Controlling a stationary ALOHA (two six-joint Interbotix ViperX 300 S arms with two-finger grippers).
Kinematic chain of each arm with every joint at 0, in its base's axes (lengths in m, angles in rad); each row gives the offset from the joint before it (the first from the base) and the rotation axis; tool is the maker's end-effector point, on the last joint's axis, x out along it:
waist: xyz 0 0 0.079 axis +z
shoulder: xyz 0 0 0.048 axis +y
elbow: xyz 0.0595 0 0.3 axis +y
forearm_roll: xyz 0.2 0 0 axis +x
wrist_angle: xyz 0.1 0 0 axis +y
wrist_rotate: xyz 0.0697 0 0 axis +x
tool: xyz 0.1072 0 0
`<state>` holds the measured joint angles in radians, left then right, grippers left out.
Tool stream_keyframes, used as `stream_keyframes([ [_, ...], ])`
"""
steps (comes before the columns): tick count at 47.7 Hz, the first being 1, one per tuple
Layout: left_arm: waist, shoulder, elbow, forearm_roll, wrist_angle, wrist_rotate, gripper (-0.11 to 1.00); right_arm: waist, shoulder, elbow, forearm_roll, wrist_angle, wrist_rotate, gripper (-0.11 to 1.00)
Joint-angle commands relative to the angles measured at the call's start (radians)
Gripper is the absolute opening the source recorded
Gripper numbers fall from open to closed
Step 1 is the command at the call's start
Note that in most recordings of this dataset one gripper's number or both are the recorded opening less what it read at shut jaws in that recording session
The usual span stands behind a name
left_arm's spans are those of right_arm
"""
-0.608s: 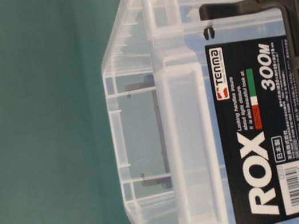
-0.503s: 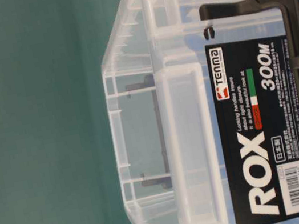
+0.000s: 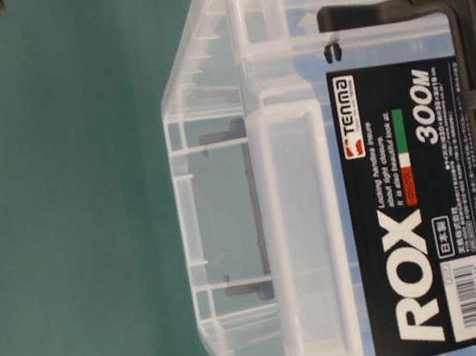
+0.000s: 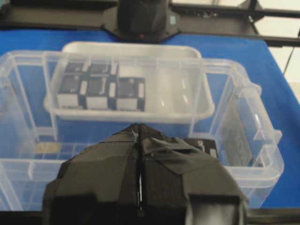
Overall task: Pick the box from inside the plastic case
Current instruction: 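Move the right gripper over the clear case toward the black boxes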
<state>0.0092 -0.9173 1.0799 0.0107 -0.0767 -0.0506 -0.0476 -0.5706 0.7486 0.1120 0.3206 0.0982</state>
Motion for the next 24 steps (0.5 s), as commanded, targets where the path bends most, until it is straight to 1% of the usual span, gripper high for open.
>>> stream_keyframes([
  [1, -0.003, -0.006, -0.029, 0.003, 0.008, -0.003, -0.06, -0.002, 0.071, -0.115, 0.005, 0.101, 0.02, -0.02],
  [2, -0.003, -0.008, -0.029, 0.003, 0.011, -0.003, -0.06, -0.002, 0.098, -0.153, 0.005, 0.127, 0.023, -0.02],
  [8, -0.003, -0.011, -0.037, 0.003, 0.034, -0.003, -0.06, -0.002, 0.21, -0.276, 0.005, 0.233, 0.025, -0.02],
  [20, -0.003, -0.011, -0.051, 0.003, 0.044, -0.003, -0.06, -0.002, 0.459, -0.561, 0.002, 0.581, 0.018, -0.02],
  [24, -0.003, -0.017, -0.051, 0.003, 0.048, -0.002, -0.06, -0.002, 0.528, -0.634, 0.0, 0.658, 0.003, -0.02],
])
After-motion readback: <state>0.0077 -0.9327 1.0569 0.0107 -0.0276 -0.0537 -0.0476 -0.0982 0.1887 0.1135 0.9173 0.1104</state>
